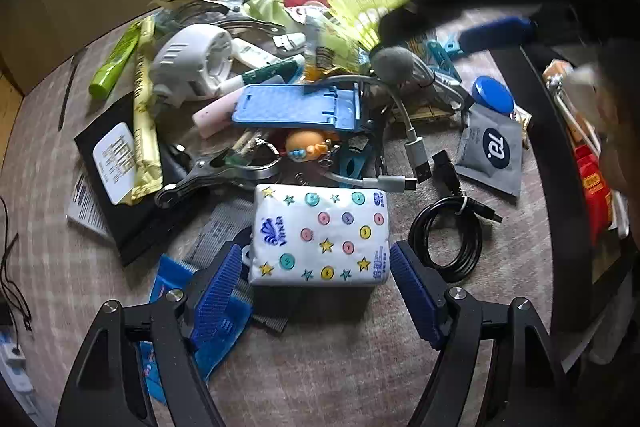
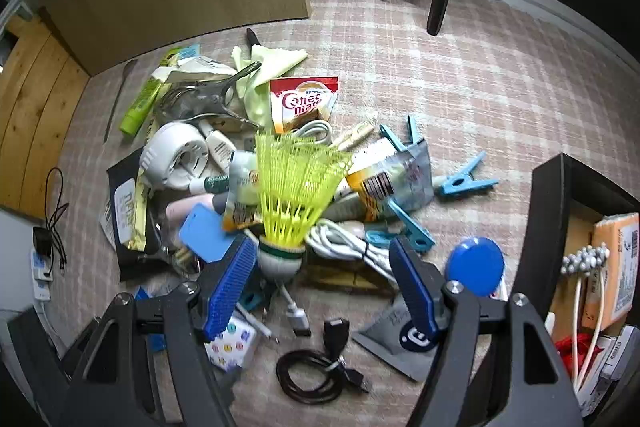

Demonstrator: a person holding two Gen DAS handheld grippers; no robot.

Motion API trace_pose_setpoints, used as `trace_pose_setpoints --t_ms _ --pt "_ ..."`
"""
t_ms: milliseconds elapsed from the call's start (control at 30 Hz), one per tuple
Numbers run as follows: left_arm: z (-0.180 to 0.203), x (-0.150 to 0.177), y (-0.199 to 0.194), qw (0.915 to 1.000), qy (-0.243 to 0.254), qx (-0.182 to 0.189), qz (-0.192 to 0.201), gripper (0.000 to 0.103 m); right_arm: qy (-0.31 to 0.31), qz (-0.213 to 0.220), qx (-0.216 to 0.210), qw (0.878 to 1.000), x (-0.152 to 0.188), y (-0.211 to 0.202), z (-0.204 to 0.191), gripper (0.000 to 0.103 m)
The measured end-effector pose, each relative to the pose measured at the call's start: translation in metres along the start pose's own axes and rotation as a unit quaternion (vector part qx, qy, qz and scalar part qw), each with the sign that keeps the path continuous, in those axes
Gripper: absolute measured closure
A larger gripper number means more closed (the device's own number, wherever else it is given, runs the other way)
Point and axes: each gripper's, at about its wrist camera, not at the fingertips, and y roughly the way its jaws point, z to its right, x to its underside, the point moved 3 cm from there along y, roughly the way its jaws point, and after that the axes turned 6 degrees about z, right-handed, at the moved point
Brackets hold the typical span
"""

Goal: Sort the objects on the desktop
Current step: 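Grasp the yellow shuttlecock with the right gripper while the left grasps the dotted Vinda tissue pack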

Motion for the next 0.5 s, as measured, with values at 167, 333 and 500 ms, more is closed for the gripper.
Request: trace_pose_setpoints --t_ms 167,333,500 --pt "0.005 -0.005 0.014 0.9999 0.009 -0.009 -0.004 0.028 0.000 -0.020 0.000 1.000 -0.006 0.017 -0.003 0.044" --pt "0.001 -0.005 0.020 1.0000 -0.005 -0.002 0.000 0.031 0.006 -0.026 -0.010 1.000 -0.007 0.022 -0.005 0.058" --pt "-0.008 -0.003 0.018 0.9997 -0.019 0.010 0.009 0.032 -0.005 -0.019 -0.017 1.000 -0.009 0.017 -0.012 0.075"
